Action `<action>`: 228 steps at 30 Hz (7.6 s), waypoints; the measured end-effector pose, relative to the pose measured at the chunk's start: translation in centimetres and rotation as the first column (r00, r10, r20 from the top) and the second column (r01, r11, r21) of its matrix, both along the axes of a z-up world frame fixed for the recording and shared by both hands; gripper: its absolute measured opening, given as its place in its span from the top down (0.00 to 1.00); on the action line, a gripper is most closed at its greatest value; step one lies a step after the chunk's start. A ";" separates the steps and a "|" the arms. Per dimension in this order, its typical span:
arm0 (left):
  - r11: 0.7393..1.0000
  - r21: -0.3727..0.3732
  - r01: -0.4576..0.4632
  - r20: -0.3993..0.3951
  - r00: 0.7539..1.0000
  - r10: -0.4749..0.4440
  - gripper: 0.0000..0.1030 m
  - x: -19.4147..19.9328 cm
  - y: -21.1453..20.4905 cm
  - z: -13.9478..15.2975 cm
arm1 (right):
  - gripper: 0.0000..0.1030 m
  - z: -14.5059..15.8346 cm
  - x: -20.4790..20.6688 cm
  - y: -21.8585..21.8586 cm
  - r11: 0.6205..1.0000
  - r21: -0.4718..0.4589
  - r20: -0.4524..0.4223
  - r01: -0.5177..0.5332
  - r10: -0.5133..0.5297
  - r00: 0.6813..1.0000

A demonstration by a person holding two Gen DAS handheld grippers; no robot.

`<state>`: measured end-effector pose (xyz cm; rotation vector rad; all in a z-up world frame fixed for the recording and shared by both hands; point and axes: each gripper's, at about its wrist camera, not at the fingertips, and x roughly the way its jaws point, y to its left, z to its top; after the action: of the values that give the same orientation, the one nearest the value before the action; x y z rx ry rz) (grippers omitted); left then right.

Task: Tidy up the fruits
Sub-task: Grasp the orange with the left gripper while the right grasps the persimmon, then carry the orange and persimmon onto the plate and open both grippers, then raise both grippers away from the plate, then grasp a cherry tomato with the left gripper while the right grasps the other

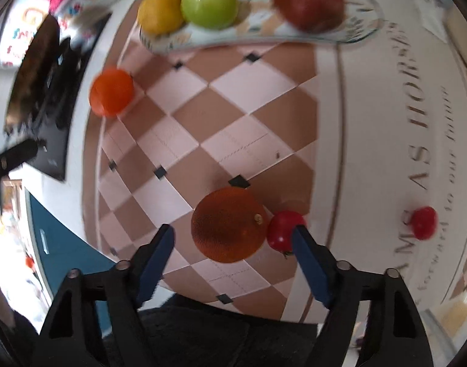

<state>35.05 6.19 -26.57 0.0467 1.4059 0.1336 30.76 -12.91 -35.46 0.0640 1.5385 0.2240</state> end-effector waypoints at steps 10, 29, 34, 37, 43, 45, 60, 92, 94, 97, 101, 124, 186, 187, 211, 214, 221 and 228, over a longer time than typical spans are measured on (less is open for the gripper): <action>0.999 -0.034 0.026 -0.082 0.996 -0.028 0.04 5.3 -1.2 -4.1 | 0.44 -0.7 1.5 1.9 0.995 -0.020 -0.028 -0.098 0.098 0.995; 0.984 -0.139 0.110 -0.188 0.973 -0.135 0.40 8.2 -2.8 -9.3 | 0.41 -2.2 2.9 0.1 0.996 0.089 -0.149 -0.022 0.035 0.988; 0.975 -0.183 0.128 -0.178 0.971 -0.161 0.40 4.4 -4.1 -8.2 | 0.37 -2.0 2.8 -0.2 0.994 0.112 -0.164 -0.009 0.027 0.986; 0.969 -0.213 0.126 -0.192 0.967 -0.168 0.40 1.6 -4.9 -8.1 | 0.37 -1.7 2.7 -0.5 0.993 0.113 -0.169 -0.023 0.042 0.985; 0.969 -0.230 0.094 -0.217 0.965 -0.145 0.40 -1.1 -5.0 -9.4 | 0.37 -1.7 2.5 -0.3 0.994 0.097 -0.174 -0.048 0.065 0.983; 0.969 -0.225 0.099 -0.206 0.967 -0.147 0.40 -1.2 -5.2 -9.5 | 0.37 -1.7 2.3 -0.3 0.994 0.095 -0.180 -0.055 0.072 0.981; 0.972 -0.206 0.113 -0.188 0.970 -0.153 0.41 1.0 -6.9 -9.7 | 0.42 -1.7 1.5 0.9 0.994 0.074 -0.160 -0.076 0.087 0.983; 0.977 -0.122 0.177 -0.069 0.980 -0.186 0.40 21.4 -8.8 -1.9 | 0.43 6.4 17.4 -15.5 0.940 0.095 0.109 0.328 -0.337 0.935; 0.979 -0.088 0.182 -0.093 0.977 -0.190 0.40 22.4 -9.0 -3.2 | 0.43 5.3 18.0 -15.5 0.942 0.076 0.097 0.327 -0.333 0.938; 0.979 -0.093 0.179 -0.127 0.974 -0.190 0.40 23.0 -9.1 -4.5 | 0.43 4.1 18.5 -15.3 0.948 0.061 0.087 0.312 -0.316 0.945; 0.976 -0.132 0.173 -0.162 0.967 -0.194 0.40 22.9 -9.2 -6.0 | 0.43 3.5 18.8 -14.7 0.954 0.054 0.076 0.293 -0.297 0.952; 0.937 -0.347 0.045 -0.241 0.961 -0.135 0.37 23.4 -5.2 -6.4 | 0.31 2.9 19.5 -14.1 0.940 0.096 0.026 0.328 -0.331 0.943; 0.969 -0.105 0.222 0.483 0.863 -0.145 0.14 -7.3 -8.3 18.3 | 0.09 29.0 -8.0 -7.6 0.972 -0.043 0.595 0.233 -0.162 0.787; 0.969 -0.104 0.224 0.487 0.861 -0.147 0.14 -7.6 -8.3 18.5 | 0.09 29.2 -8.2 -7.6 0.972 -0.038 0.599 0.232 -0.164 0.784; 0.977 -0.077 0.199 0.441 0.886 -0.146 0.00 -6.1 -11.3 15.9 | 0.02 22.6 -4.6 -14.1 0.954 0.041 0.476 0.295 -0.279 0.834; 0.977 -0.050 0.209 0.382 0.907 -0.175 0.00 -4.8 -12.7 13.0 | 0.02 17.3 -3.2 -16.2 0.946 0.018 0.378 0.324 -0.306 0.874; 0.961 -0.097 0.260 0.029 0.966 -0.258 0.00 -2.2 -17.5 0.4 | 0.28 5.3 -2.7 -19.4 0.929 0.002 0.150 0.369 -0.365 0.919; 0.940 -0.171 0.295 -0.180 0.929 -0.324 0.00 -3.0 -20.6 -7.1 | 0.43 -0.1 -3.1 -20.4 0.920 0.011 0.064 0.392 -0.392 0.918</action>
<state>32.08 -14.43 -33.68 0.1698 1.5932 -0.2413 27.62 -33.26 -35.54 0.3581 1.4276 -0.0953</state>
